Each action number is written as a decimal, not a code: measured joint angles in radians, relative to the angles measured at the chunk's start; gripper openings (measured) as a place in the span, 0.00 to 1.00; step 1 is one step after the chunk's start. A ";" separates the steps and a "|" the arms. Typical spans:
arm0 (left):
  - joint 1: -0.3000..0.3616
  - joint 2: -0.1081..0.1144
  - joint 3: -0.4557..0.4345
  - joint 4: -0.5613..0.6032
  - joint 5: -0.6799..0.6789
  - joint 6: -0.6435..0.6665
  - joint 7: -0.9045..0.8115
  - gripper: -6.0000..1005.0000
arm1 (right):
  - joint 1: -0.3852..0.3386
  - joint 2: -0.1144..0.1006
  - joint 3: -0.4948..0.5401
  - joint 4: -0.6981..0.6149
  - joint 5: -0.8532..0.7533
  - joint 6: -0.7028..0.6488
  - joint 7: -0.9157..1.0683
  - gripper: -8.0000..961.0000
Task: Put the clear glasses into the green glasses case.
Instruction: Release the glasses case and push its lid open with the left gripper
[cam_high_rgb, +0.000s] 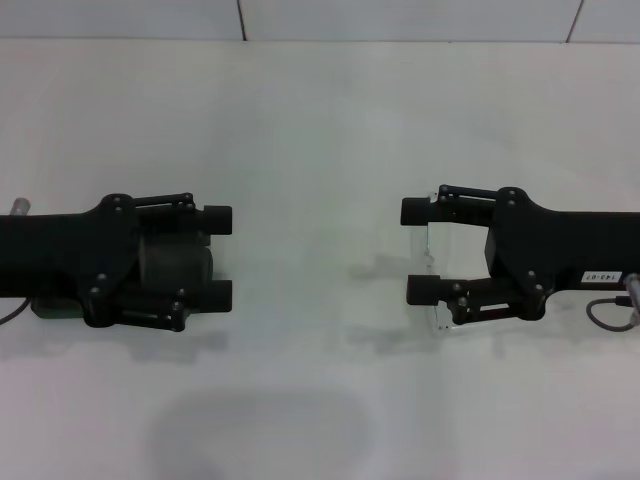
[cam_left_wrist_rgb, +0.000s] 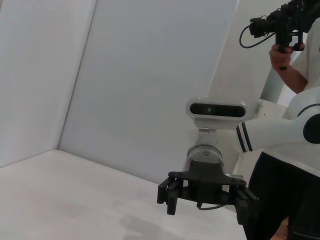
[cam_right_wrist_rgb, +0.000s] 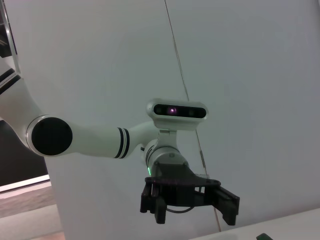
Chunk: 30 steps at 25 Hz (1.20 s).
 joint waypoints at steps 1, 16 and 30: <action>0.000 0.000 0.000 0.000 0.000 0.000 0.000 0.88 | 0.000 0.000 0.000 0.000 0.000 0.000 0.000 0.86; -0.004 -0.002 -0.034 0.005 0.000 -0.005 -0.072 0.87 | -0.002 0.008 0.038 0.012 -0.002 0.001 -0.026 0.86; -0.036 -0.079 -0.109 0.650 0.286 -0.241 -0.525 0.86 | -0.117 -0.008 0.294 0.065 -0.005 0.111 -0.094 0.86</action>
